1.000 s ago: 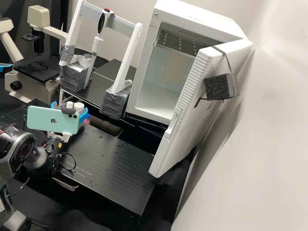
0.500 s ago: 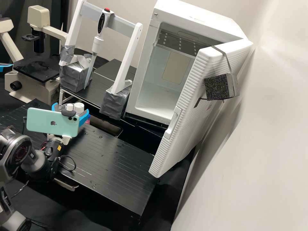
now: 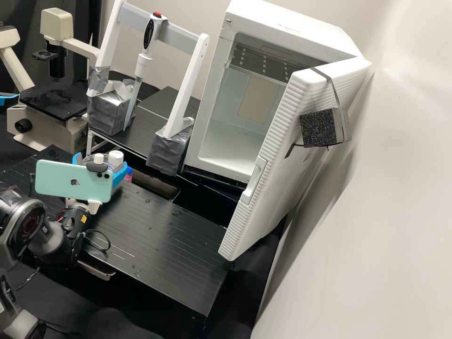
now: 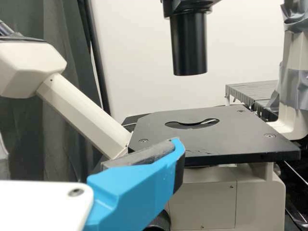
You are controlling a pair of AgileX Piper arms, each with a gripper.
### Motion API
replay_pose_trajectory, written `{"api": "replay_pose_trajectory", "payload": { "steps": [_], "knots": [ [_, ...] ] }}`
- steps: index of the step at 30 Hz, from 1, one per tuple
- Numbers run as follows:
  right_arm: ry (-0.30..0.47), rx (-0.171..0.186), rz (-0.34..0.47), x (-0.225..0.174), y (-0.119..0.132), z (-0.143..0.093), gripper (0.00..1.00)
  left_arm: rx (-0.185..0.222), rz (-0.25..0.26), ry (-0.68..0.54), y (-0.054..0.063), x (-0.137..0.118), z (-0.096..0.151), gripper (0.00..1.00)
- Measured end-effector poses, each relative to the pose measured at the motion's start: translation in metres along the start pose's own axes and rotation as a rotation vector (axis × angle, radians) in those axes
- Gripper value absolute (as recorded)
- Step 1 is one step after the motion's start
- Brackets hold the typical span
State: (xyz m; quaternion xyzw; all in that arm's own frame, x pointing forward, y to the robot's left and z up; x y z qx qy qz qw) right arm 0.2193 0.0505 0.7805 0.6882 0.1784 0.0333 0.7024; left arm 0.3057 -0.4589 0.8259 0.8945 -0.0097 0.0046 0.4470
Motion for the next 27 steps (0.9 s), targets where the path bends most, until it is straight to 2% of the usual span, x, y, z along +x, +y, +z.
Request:
{"api": "replay_pose_trajectory", "payload": {
  "steps": [8, 27],
  "knots": [
    [-0.01, 0.011, -0.004, 0.0016, -0.0029, 0.004, 0.0, 0.0, 0.0, 0.0, 0.0, 0.0, 0.0, 1.0],
    [0.004, 0.008, -0.002, 0.0013, -0.0025, 0.0002, 0.0, 0.0, 0.0, 0.0, 0.0, 0.0, 0.0, 1.0]
  ]
}}
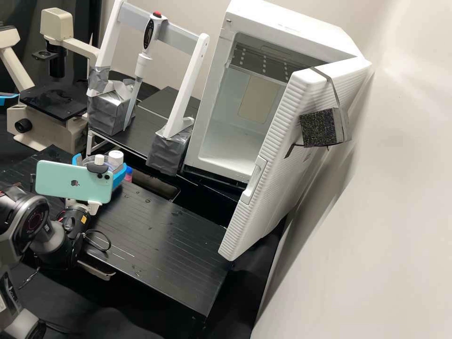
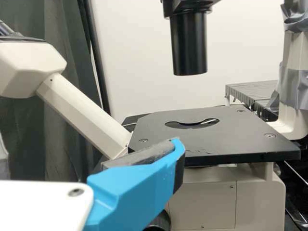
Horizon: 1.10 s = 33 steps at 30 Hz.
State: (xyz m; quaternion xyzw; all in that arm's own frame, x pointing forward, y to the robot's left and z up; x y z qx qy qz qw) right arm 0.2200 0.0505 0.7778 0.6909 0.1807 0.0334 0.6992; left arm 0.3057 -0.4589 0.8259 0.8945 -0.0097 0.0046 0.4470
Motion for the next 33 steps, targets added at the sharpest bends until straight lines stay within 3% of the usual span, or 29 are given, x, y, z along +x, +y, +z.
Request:
{"api": "replay_pose_trajectory", "payload": {
  "steps": [20, 33],
  "knots": [
    [-0.012, 0.029, -0.015, -0.0012, -0.0092, -0.0025, 0.0, 0.0, 0.0, 0.0, 0.0, 0.0, 0.0, 1.0],
    [-0.006, 0.026, 0.0, 0.0039, -0.0068, -0.0048, 0.0, 0.0, 0.0, 0.0, 0.0, 0.0, 0.0, 1.0]
  ]
}}
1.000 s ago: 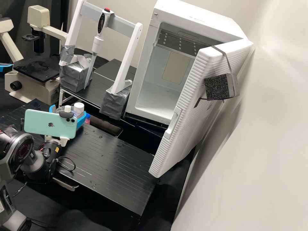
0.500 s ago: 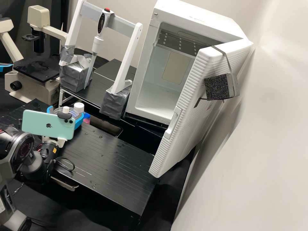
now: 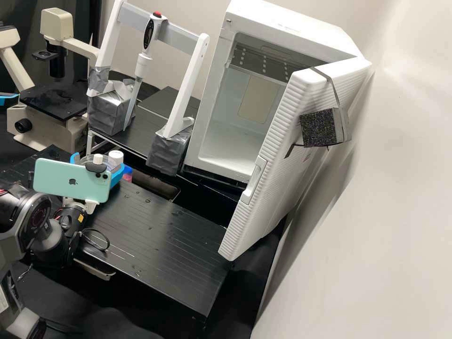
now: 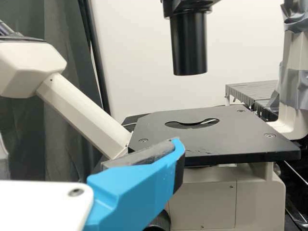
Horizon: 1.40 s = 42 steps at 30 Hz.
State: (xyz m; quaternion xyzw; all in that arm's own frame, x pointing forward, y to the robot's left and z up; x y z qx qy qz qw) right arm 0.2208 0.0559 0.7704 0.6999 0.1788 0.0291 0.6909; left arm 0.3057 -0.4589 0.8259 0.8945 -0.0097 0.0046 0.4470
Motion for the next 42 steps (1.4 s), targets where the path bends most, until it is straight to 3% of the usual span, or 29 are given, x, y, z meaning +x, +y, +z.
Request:
{"api": "replay_pose_trajectory", "payload": {
  "steps": [12, 19, 34, 42],
  "knots": [
    [0.02, 0.0, -0.019, 0.0, -0.004, -0.006, 0.0, 0.0, 0.0, 0.0, 0.0, 0.0, 0.0, 1.0],
    [-0.001, -0.035, -0.025, 0.004, -0.007, -0.001, 0.0, 0.0, 0.0, 0.0, 0.0, 0.0, 0.0, 1.0],
    [0.003, -0.051, -0.014, 0.005, 0.0, 0.008, 0.0, 0.0, 0.0, 0.0, 0.0, 0.0, 0.0, 1.0],
    [0.0, -0.026, 0.01, -0.006, 0.006, 0.004, 0.0, 0.0, 0.0, 0.0, 0.0, 0.0, 0.0, 1.0]
  ]
}}
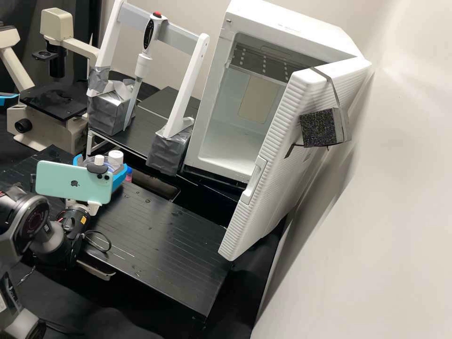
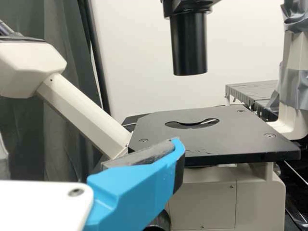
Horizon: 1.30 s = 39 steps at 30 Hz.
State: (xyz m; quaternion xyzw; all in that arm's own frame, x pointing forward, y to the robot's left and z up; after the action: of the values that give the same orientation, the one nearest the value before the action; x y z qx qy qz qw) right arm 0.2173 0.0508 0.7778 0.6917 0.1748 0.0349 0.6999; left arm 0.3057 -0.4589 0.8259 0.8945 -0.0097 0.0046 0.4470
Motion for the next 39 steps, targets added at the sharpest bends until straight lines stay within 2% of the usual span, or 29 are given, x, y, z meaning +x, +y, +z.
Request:
{"api": "replay_pose_trajectory", "payload": {
  "steps": [27, 28, 39],
  "knots": [
    [-0.018, 0.029, -0.019, 0.001, -0.0075, 0.0029, 0.0, 0.0, 0.0, 0.0, 0.0, 0.0, 0.0, 1.0],
    [-0.018, 0.029, -0.019, 0.001, -0.0075, 0.0029, 1.0, 0.0, 0.0, 0.0, 0.0, 0.0, 0.0, 1.0],
    [-0.021, 0.029, -0.019, 0.0009, -0.0073, 0.0033, 1.0, 0.0, 0.0, 0.0, 0.0, 0.0, 0.0, 1.0]
  ]
}}
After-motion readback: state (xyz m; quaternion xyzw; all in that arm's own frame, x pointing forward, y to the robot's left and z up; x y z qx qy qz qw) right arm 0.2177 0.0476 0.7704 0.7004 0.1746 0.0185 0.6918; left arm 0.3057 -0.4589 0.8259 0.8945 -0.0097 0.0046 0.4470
